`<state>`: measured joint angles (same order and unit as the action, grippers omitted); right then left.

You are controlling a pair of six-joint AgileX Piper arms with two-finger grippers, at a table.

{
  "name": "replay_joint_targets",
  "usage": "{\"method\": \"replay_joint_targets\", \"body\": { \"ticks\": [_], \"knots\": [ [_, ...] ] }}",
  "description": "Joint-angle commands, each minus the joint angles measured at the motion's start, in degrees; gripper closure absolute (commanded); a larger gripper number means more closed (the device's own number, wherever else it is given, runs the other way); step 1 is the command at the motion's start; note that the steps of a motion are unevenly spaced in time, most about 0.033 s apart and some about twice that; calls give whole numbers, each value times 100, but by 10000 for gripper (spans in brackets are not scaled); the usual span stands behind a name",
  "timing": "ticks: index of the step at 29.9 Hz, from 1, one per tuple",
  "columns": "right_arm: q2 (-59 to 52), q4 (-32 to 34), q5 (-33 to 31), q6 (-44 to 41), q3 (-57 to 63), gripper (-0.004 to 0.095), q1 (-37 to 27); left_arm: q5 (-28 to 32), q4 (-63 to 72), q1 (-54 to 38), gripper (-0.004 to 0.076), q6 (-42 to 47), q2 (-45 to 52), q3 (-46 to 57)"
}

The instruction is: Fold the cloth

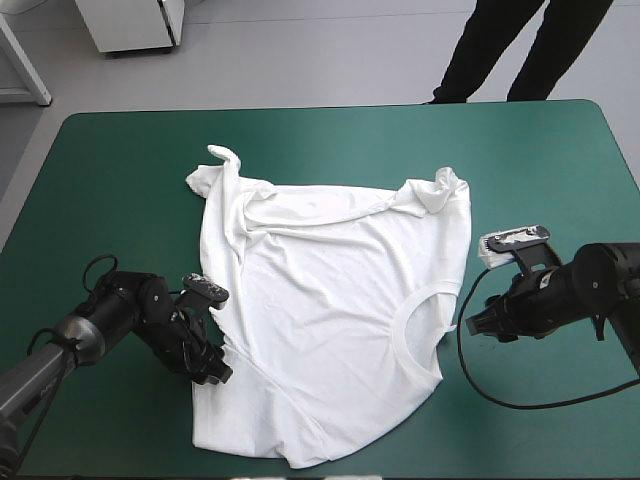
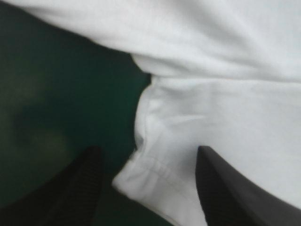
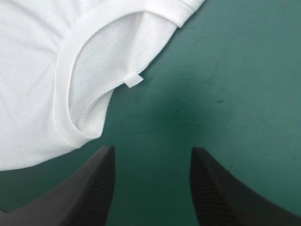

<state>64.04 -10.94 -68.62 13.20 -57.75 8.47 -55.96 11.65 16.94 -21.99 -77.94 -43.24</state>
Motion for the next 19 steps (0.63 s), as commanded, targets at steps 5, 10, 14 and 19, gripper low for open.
{"method": "replay_joint_targets", "body": {
  "ticks": [5, 10, 14, 19],
  "knots": [
    [-34, -168, 106, 240, -108, 484, 264, 152, 488, 30, 554, -303, -82, -118],
    [353, -168, 96, 251, -98, 484, 609, 152, 533, 30, 744, -326, -144, -118],
    [780, -168, 96, 293, -98, 484, 838, 141, 543, 30, 745, -326, -144, -118],
    [1334, -394, 51, 411, -98, 484, 976, 75, 571, 30, 746, -326, -144, -118]
  ]
}}
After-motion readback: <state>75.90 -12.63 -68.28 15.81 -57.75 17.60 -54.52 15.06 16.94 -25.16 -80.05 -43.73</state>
